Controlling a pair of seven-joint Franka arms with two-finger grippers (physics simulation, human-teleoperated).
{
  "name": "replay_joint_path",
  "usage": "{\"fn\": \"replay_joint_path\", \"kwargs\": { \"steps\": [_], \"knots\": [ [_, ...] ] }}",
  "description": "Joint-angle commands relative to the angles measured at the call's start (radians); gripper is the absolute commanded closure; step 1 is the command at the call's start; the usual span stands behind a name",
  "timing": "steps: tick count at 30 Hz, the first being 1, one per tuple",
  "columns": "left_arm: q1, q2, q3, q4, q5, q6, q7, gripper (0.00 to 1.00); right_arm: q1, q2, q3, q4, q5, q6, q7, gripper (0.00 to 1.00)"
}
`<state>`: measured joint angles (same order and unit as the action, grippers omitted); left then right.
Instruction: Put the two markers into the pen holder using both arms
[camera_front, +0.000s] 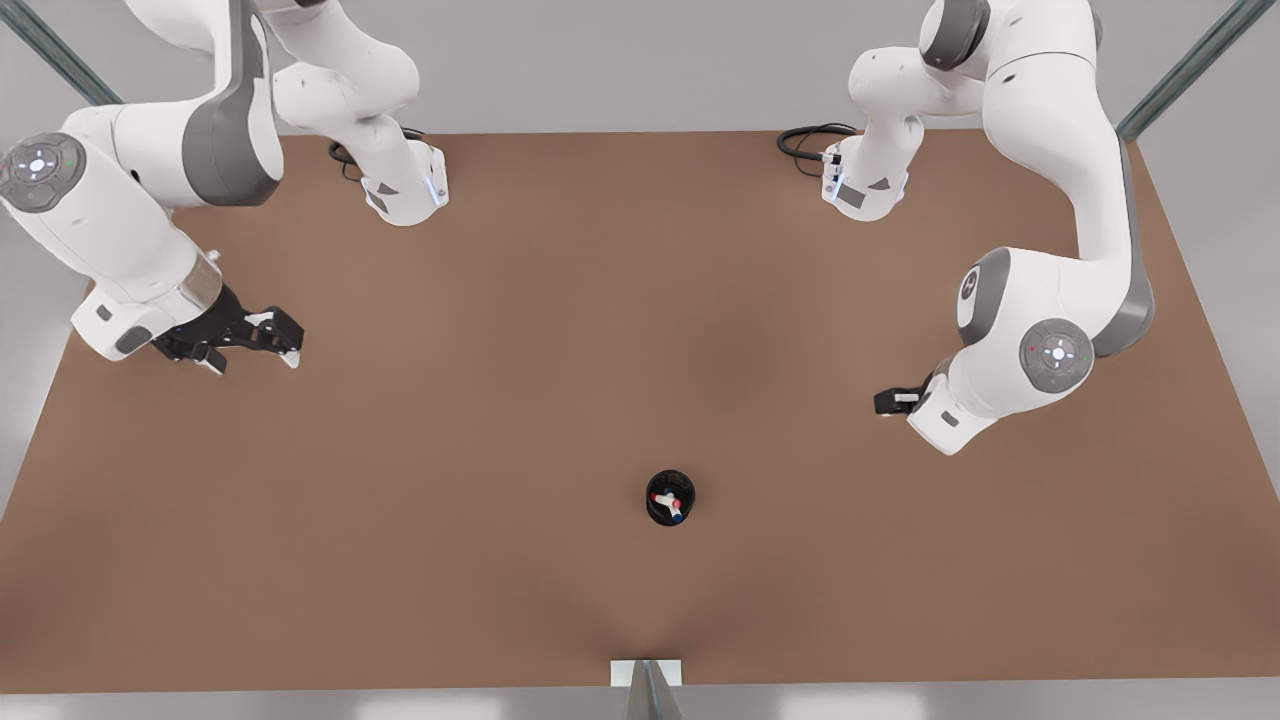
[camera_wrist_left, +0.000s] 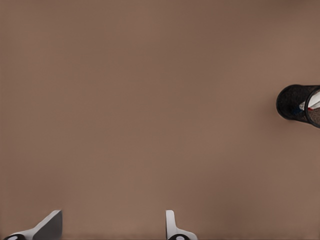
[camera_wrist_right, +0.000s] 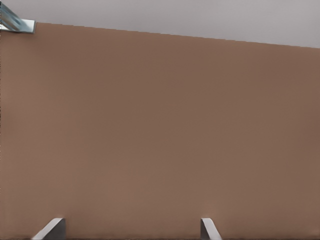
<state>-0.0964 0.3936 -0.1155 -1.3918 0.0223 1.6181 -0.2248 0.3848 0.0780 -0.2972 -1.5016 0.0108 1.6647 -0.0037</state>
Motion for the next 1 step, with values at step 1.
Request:
{"fn": "replay_joint_path", "kwargs": {
  "steps": [1],
  "knots": [
    [-0.002,-0.001,-0.001,0.000,0.001,-0.009,-0.002,0.00,0.088,-0.006,-0.080,-0.009,0.003,-0.062,0.149,0.00]
  ]
}}
